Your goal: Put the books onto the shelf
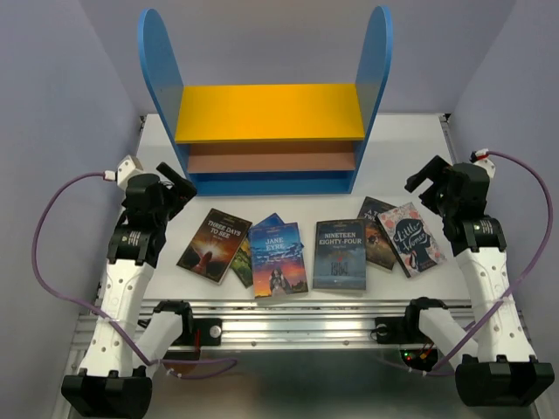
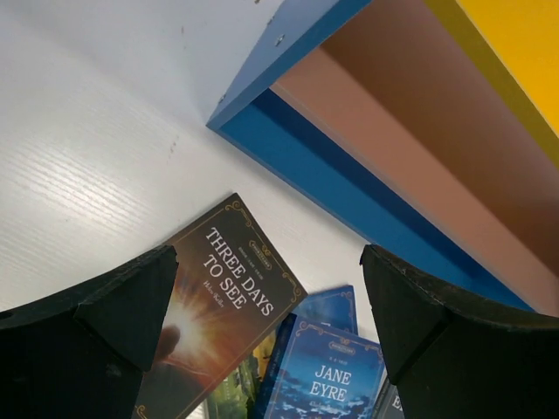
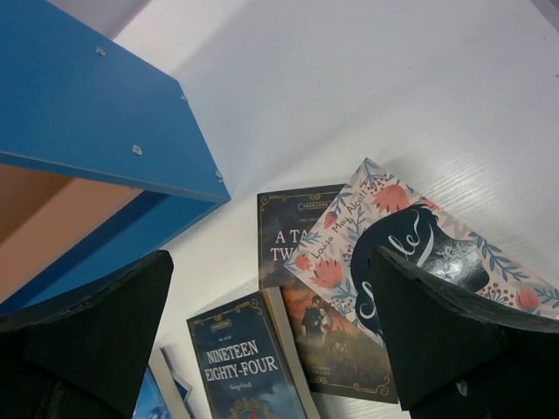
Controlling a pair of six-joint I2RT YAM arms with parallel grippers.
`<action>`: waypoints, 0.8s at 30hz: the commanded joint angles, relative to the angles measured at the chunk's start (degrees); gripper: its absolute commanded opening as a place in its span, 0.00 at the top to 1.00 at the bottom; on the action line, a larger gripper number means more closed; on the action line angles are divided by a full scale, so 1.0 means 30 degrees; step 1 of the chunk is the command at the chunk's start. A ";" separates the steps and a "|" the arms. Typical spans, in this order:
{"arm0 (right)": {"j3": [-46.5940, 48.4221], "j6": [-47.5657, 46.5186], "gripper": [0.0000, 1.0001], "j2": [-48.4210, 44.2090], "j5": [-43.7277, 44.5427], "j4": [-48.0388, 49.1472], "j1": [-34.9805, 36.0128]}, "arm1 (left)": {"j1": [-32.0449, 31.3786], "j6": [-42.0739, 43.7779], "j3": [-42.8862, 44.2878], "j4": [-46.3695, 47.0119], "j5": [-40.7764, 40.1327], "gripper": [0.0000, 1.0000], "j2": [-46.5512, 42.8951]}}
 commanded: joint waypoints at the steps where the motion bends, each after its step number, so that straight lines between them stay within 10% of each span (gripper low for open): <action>1: 0.0504 -0.0829 0.00 -0.0099 -0.0429 0.0623 -0.0036 | 0.0106 0.0638 -0.0373 0.0834 0.0834 0.01 0.0144; 10: -0.3213 -0.1070 0.00 0.0834 -1.3257 0.6857 0.0167 | 0.0077 0.0054 -0.5490 0.5340 0.8612 0.01 0.0289; 16: -0.3568 -0.0714 0.00 0.3495 -0.9520 0.9817 0.8501 | -0.1647 -0.2054 -0.8370 1.1055 1.1355 0.01 0.1957; 24: -0.4736 0.1625 0.00 0.8540 -0.9486 1.2484 1.2472 | -0.4757 -0.3140 -0.8897 1.1614 0.9770 0.01 0.5357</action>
